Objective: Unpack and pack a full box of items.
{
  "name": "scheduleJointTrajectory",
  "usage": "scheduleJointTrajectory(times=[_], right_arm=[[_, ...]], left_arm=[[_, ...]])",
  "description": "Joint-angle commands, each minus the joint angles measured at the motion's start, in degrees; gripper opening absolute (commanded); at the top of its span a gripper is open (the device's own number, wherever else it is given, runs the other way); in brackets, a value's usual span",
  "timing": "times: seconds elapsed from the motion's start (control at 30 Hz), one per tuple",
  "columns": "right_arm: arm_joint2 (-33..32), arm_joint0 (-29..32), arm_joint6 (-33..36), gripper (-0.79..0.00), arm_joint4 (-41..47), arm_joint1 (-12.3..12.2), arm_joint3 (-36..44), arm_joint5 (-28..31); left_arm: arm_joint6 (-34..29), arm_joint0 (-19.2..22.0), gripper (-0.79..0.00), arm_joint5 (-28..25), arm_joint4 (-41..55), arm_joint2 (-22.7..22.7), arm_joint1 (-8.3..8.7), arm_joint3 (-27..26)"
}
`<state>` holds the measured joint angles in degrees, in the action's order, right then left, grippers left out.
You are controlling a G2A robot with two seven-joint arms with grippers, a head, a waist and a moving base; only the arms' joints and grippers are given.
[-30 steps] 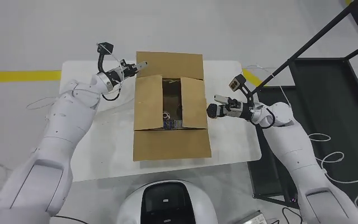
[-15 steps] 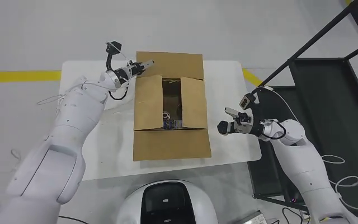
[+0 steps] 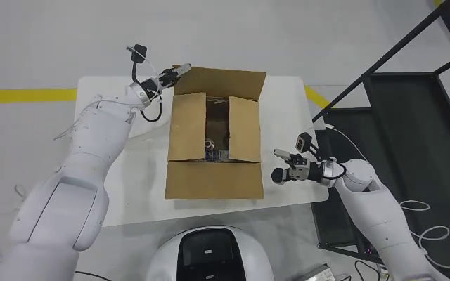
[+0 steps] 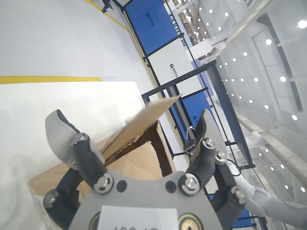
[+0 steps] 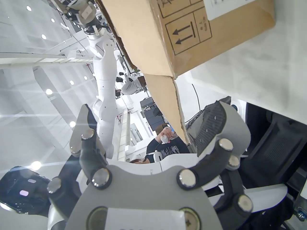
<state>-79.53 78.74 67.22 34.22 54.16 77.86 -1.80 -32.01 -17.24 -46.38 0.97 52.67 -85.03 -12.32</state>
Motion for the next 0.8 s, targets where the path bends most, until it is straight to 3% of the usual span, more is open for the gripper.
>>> scheduleJointTrajectory(times=[0.0,0.3,0.5,0.77], right_arm=[[1.71,-0.57,0.22,0.000,-0.45,0.27,-0.41,-0.33],[7.30,-3.24,0.97,0.000,-0.20,1.52,-1.54,1.40],[8.62,-4.32,4.84,0.000,8.30,2.54,-1.41,5.03],[8.83,-7.36,5.36,0.000,13.58,3.46,-3.50,8.01]], left_arm=[[-2.30,0.18,0.000,-1.54,1.35,0.69,0.27,0.08],[-5.84,-0.01,0.000,-5.95,3.13,2.58,1.78,-0.10],[-11.92,-1.10,0.000,-8.46,5.15,3.66,2.75,-1.47],[-18.69,-2.85,0.000,-7.20,7.88,4.15,4.02,-5.38]])
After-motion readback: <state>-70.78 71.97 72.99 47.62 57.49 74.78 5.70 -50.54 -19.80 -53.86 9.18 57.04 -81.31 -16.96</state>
